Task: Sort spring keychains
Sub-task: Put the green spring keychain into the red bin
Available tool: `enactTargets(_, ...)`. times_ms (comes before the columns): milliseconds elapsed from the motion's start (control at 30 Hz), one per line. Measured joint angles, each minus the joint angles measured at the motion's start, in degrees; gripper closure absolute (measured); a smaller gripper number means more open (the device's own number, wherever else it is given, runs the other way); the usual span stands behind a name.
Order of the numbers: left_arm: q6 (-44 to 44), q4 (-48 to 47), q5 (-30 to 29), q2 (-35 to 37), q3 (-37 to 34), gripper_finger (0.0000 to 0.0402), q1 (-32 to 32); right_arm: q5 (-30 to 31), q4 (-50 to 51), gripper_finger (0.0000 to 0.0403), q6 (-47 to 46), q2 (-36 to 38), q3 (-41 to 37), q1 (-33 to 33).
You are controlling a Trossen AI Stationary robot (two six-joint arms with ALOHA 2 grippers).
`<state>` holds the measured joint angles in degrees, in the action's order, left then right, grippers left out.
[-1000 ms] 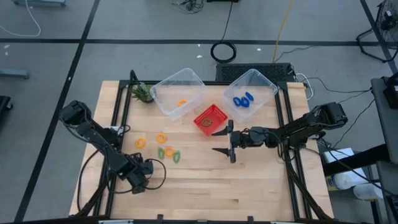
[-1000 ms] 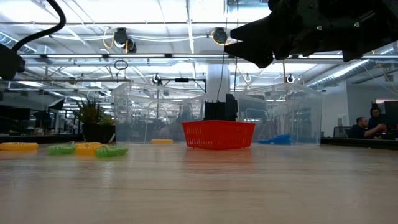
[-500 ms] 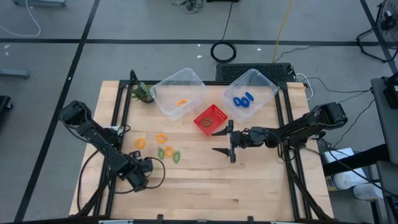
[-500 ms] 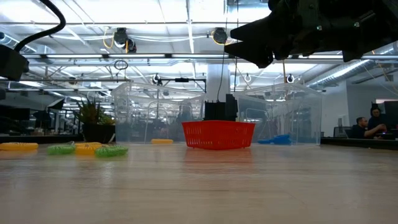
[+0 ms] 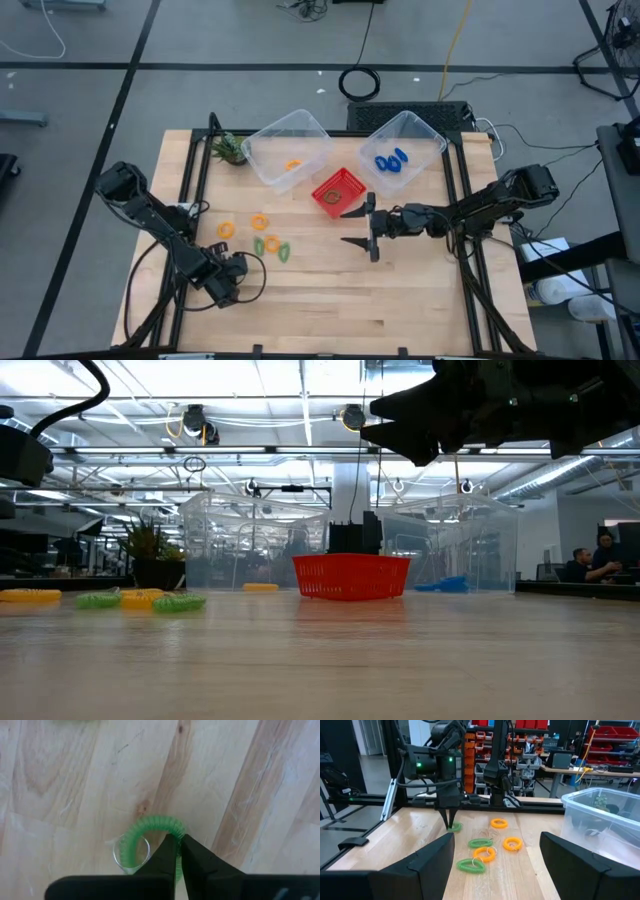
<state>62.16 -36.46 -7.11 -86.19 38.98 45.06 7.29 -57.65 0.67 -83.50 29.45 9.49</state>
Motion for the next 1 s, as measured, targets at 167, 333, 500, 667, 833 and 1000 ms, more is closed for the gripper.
enactTargets(167,0.73,0.21,-0.71,0.00,0.00,0.0395,-0.02,-0.02,-0.96,0.0124,0.00,0.00,0.02,0.01)
enactTargets(333,-0.82,1.31,-1.26,0.00,-0.04,0.0396,-0.02,-0.04,-0.89,0.0124,0.00,0.00,0.02,0.01)
enactTargets(500,-3.40,1.78,-2.23,0.02,0.35,0.0396,-0.02,-0.06,-0.85,0.0124,0.00,0.00,0.02,0.01)
enactTargets(667,-5.21,4.80,-7.85,-0.17,0.48,0.0396,-0.08,0.00,-0.96,0.0124,0.00,0.00,0.00,0.01)
enactTargets(833,-9.20,10.42,-14.20,-0.15,0.44,0.0396,-0.97,-0.03,-4.61,0.0124,-1.46,0.00,0.01,0.01)
enactTargets(1000,-14.55,17.42,-14.99,-0.11,0.46,0.0396,-4.65,-0.07,-7.38,0.0124,-3.04,0.04,0.02,0.01)
